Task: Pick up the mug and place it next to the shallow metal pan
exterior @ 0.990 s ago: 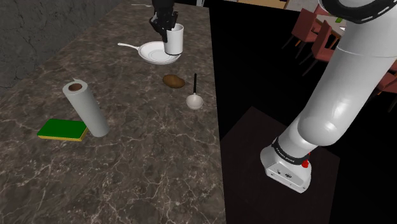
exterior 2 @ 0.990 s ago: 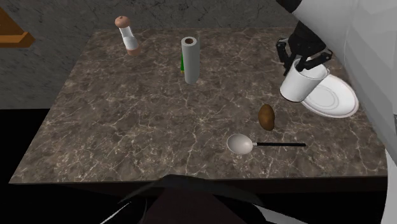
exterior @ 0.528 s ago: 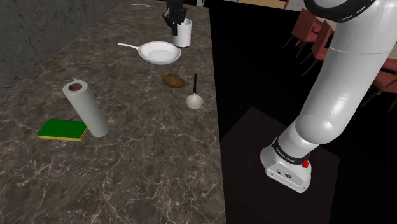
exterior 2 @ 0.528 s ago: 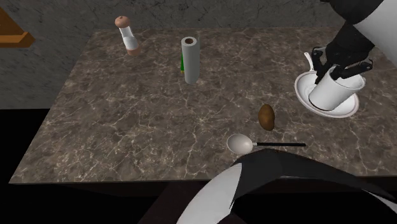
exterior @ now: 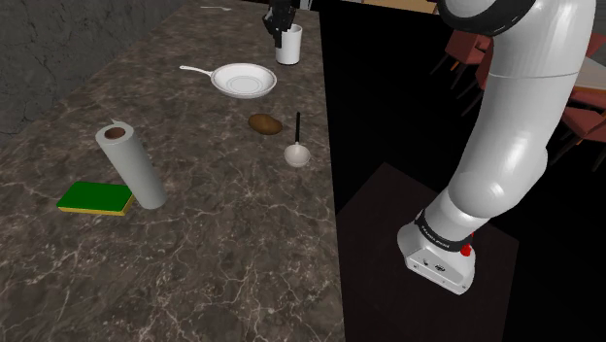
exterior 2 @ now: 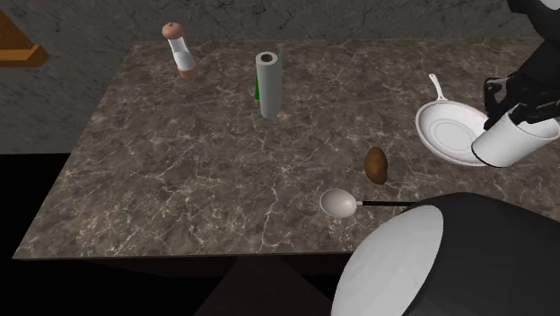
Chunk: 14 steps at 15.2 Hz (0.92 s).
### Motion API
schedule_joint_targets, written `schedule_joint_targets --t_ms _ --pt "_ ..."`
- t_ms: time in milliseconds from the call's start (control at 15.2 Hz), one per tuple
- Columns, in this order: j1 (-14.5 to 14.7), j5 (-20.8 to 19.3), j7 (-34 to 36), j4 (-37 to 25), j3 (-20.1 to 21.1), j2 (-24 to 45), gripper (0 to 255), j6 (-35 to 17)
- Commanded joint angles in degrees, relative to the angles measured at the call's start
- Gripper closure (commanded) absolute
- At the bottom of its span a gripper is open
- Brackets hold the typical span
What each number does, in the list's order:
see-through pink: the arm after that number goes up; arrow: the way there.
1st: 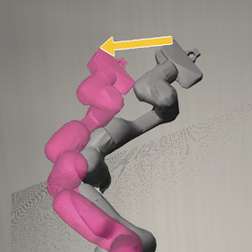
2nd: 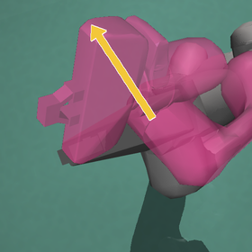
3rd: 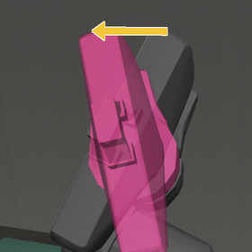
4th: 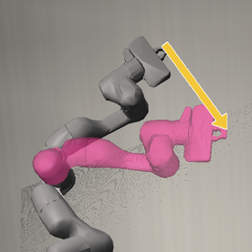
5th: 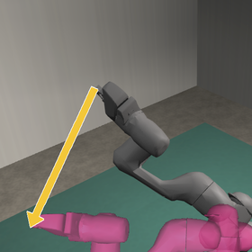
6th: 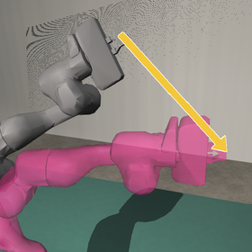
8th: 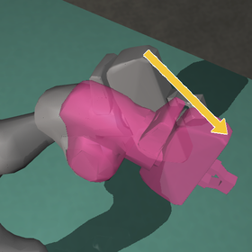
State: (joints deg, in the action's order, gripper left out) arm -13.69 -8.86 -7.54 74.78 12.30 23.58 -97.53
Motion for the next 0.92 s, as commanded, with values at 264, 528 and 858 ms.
schedule_joint_targets --t_ms 264,528,858 --pt "-0.4 -0.1 0.2 4.7 -0.1 0.0 255 -4.7" --pt "-0.5 -0.2 0.4 7.5 -0.2 0.1 255 -7.7" --pt "-0.7 -0.4 0.8 10.6 -0.3 0.6 255 -11.2"
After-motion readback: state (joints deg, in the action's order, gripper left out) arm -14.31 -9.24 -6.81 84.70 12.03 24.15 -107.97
